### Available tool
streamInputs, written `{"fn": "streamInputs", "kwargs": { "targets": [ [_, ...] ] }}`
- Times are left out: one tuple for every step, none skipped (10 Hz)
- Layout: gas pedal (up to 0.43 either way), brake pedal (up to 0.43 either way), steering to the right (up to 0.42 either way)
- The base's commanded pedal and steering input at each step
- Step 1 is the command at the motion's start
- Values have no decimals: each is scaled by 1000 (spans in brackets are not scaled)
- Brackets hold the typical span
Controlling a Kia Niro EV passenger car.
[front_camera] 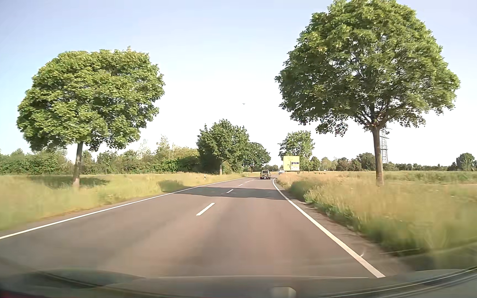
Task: Follow the waypoints while adhering to traffic rules and regulations
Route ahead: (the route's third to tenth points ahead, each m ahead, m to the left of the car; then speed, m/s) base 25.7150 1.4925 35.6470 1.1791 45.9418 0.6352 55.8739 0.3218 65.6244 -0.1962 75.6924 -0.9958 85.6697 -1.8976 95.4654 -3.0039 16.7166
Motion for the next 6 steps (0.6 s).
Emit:
{"fn": "streamInputs", "kwargs": {
  "targets": [
    [130,30,4],
    [130,30,4],
    [130,30,5],
    [130,30,5],
    [130,30,5],
    [130,30,6]
  ]
}}
